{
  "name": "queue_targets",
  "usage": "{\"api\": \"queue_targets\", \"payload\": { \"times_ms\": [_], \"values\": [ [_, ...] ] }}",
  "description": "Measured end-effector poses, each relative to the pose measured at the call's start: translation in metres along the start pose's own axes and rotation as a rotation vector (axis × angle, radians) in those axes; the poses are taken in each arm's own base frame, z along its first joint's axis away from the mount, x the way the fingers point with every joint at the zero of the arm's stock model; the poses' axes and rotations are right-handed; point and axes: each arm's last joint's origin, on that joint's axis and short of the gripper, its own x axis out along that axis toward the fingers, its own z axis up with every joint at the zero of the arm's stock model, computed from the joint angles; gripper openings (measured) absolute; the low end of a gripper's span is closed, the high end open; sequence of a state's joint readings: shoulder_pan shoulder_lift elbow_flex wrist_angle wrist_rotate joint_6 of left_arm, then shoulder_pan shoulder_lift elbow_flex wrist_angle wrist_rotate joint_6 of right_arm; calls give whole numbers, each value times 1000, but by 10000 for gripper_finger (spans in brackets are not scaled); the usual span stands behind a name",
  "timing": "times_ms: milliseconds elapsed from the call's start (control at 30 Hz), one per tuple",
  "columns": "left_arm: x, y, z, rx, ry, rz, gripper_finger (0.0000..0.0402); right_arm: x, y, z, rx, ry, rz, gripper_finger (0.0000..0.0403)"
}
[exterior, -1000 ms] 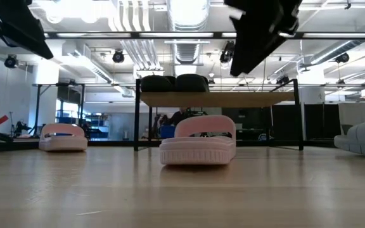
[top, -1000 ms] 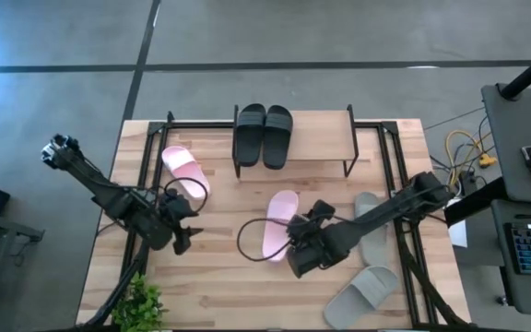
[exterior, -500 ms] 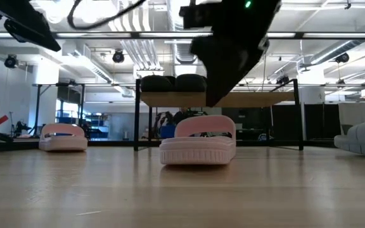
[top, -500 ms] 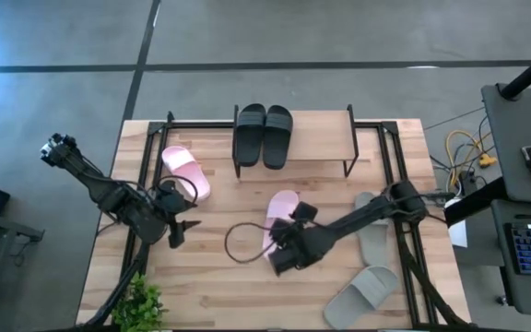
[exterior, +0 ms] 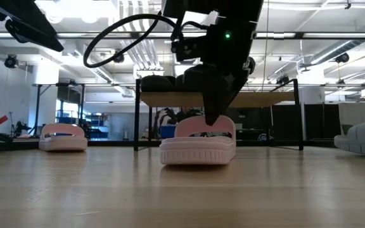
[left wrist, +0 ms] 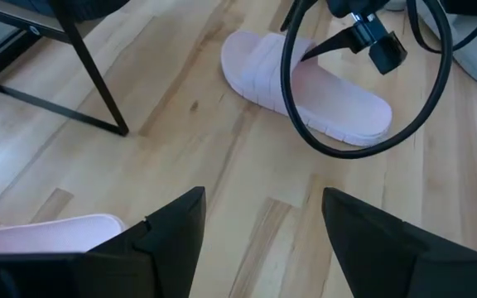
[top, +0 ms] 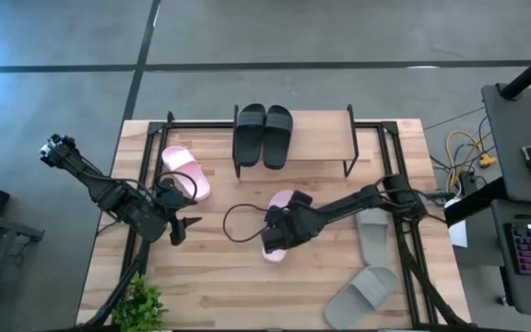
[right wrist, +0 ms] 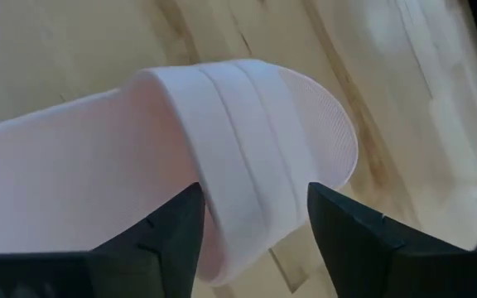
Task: Pick and place slides into the shelf
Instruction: Put the bottom pink slide on the shelf
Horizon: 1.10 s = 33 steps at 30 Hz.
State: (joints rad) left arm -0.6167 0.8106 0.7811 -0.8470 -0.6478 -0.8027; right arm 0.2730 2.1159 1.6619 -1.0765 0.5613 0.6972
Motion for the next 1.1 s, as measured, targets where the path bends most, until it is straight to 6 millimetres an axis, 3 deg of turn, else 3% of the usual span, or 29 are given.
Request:
{"api": "queue_targets", "payload": {
  "times_ms": [400, 800, 1100],
  "values": [
    [0, 1, -1, 35, -1, 12, 228, 11, -5, 7, -65, -24, 7, 158],
    [0, 1, -1, 35, -6, 17, 228, 18, -9, 11, -57, 27, 76, 19],
    [0, 1, 0, 36, -6, 17, 228, 12, -9, 14, -22, 10, 72, 12]
  ]
}}
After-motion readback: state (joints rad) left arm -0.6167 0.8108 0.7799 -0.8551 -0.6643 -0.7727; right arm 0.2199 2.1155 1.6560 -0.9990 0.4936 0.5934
